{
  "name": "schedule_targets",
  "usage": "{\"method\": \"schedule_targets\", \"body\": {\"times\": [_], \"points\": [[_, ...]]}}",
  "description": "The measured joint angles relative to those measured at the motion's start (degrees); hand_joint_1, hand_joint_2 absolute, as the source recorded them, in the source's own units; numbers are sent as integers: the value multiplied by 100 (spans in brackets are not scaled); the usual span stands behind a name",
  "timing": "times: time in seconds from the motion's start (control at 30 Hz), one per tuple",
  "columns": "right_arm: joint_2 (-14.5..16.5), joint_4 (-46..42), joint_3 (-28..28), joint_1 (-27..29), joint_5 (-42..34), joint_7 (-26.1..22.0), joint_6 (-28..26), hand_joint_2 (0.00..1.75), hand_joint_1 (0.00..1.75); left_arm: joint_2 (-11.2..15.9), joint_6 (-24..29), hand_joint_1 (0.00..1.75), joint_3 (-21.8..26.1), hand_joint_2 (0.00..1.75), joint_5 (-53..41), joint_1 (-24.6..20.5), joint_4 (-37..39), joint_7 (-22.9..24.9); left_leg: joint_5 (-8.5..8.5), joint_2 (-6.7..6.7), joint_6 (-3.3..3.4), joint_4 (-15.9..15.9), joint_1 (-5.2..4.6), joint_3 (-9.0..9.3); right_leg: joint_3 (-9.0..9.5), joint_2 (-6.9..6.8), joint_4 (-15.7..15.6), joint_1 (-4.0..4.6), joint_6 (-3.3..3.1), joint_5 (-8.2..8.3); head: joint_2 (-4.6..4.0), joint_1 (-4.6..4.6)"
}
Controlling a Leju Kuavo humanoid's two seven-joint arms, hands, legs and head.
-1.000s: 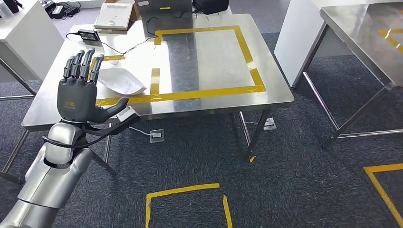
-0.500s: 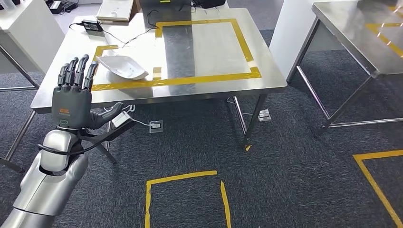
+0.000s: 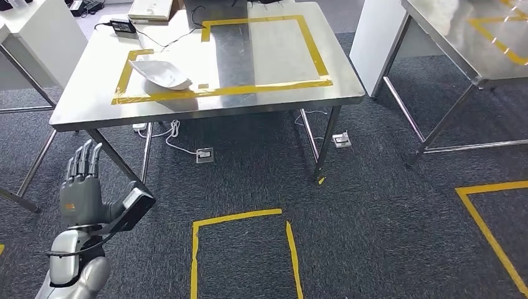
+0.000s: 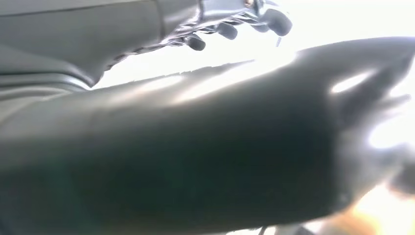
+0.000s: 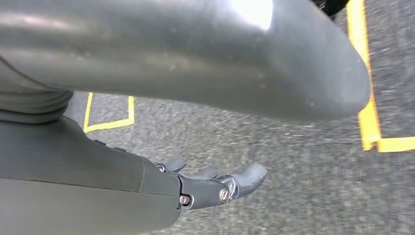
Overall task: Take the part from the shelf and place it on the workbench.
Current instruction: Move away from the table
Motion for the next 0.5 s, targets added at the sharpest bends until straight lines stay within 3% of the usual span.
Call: {"method": "schedule_targets", "body": {"times": [0.03, 0.1, 0.13, 0.17, 0.23, 0.27, 0.3, 0.33, 0.37, 0.4, 0.43, 0.5], "points": [[-9, 0, 0, 4, 30, 29, 9, 0, 0, -39, 63, 0, 283, 0, 311, 98, 474, -205, -52, -2, 42, -125, -19, 58, 1, 9, -13, 3, 42, 48, 0, 2], [-42, 1, 0, 13, 82, 48, 36, 0, 0, -87, 14, 0, 878, 0, 877, 118, 1692, -457, 21, 19, 146, -143, -19, -17, -8, 17, -25, -11, 113, 97, 0, -4], [-61, 1, 0, 17, 109, 37, 68, 0, 0, -106, -201, 0, 1204, 0, 1190, 106, 2368, -424, 82, 37, 193, -150, -13, -64, -40, 14, 36, -17, 142, -6, 0, -3], [-83, 2, 1, 21, 137, 19, 113, 0, 0, -121, -548, 0, 1521, 0, 1525, 131, 2952, -237, 147, 63, 236, -163, -3, -124, -91, 9, 194, -22, 165, -236, 0, -4], [-134, 2, 1, 26, 187, -18, 213, 0, 0, -171, -1332, 0, 2205, 0, 2209, 314, 3965, 469, 271, 120, 278, -162, -3, -261, -224, -2, 818, -21, 201, -901, 0, 0], [-166, 2, 1, 29, 200, -30, 248, 0, 0, -224, -1586, 0, 2518, 0, 2486, 457, 4349, 932, 328, 151, 292, -148, -9, -342, -271, -4, 1191, -18, 212, -1136, 0, -1], [-197, 1, -1, 34, 199, -36, 267, 0, 0, -305, -1700, 0, 2812, 0, 2695, 605, 4682, 1356, 388, 173, 296, -126, -18, -431, -272, -5, 1483, -14, 216, -1212, 0, -1], [-224, 1, -3, 42, 187, -35, 273, 0, 0, -400, -1703, 0, 3056, 0, 2843, 732, 4932, 1679, 444, 183, 302, -96, -26, -529, -198, -5, 1615, -5, 209, -1149, 0, -1], [-248, 1, -8, 49, 173, -17, 267, 0, 0, -515, -1671, 0, 3276, 0, 2960, 824, 5147, 1882, 500, 172, 305, -63, -33, -637, -19, -5, 1534, 11, 185, -1003, 0, 2], [-266, 1, -15, 49, 160, 21, 253, 0, 0, -628, -1630, 0, 3464, 0, 3040, 875, 5322, 1968, 556, 145, 304, -31, -36, -733, 263, -2, 1239, 37, 142, -871, 0, 10], [-291, 0, -24, 39, 162, 85, 236, 0, 0, -746, -1593, 0, 3627, 0, 3094, 900, 5469, 1999, 606, 115, 295, -7, -41, -806, 603, 0, 800, 70, 77, -855, 0, 19], [-326, -2, -33, 0, 198, 236, 208, 0, 0, -927, -1560, 0, 3890, 0, 3146, 917, 5692, 2017, 708, 66, 247, 3, -39, -859, 1105, -7, 59, 124, -11, -956, 0, 32]]}}
